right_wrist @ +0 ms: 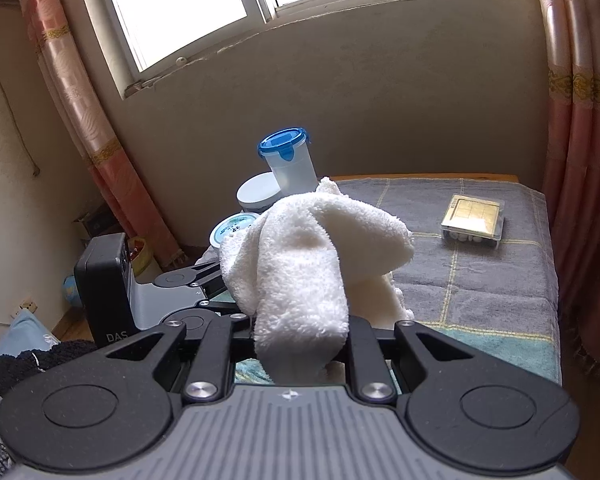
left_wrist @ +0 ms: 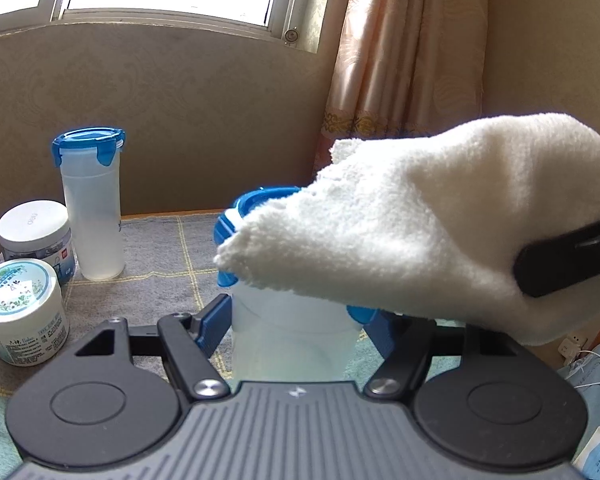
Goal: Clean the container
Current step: 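Rub the cloth across the lid again with the right tool while the left tool holds it, then wipe the cloth along the lid rim with the right tool while the left tool holds it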
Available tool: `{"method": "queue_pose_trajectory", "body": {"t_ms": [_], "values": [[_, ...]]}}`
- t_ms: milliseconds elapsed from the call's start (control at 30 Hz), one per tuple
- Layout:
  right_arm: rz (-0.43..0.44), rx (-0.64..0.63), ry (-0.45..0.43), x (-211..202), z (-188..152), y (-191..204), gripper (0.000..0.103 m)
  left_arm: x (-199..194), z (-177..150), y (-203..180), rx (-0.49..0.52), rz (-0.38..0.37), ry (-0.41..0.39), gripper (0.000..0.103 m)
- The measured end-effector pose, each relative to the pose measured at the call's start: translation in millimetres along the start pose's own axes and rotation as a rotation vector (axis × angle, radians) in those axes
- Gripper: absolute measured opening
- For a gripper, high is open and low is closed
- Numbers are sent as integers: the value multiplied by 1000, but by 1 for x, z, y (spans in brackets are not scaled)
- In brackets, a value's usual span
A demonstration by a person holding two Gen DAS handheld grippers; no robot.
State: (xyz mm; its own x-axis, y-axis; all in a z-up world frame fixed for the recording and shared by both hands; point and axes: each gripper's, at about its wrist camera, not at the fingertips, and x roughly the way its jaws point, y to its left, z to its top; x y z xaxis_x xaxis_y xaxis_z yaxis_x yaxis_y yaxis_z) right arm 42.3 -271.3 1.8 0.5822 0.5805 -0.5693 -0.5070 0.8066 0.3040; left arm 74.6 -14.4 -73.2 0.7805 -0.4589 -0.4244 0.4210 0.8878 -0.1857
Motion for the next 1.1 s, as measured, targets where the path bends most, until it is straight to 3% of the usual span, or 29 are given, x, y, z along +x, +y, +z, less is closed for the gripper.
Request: {"method": "queue_pose_trajectory", "body": {"t_ms": [233, 667, 1100], "values": [[-62, 20, -37, -12, 0, -11, 20, 2, 0, 1, -1, 6, 0, 71], [-207, -73, -155, -20, 42, -20, 20, 5, -1, 1, -1, -7, 1, 71], [-108, -210, -83, 39, 58, 19, 20, 8, -1, 5, -14, -17, 3, 71]]}}
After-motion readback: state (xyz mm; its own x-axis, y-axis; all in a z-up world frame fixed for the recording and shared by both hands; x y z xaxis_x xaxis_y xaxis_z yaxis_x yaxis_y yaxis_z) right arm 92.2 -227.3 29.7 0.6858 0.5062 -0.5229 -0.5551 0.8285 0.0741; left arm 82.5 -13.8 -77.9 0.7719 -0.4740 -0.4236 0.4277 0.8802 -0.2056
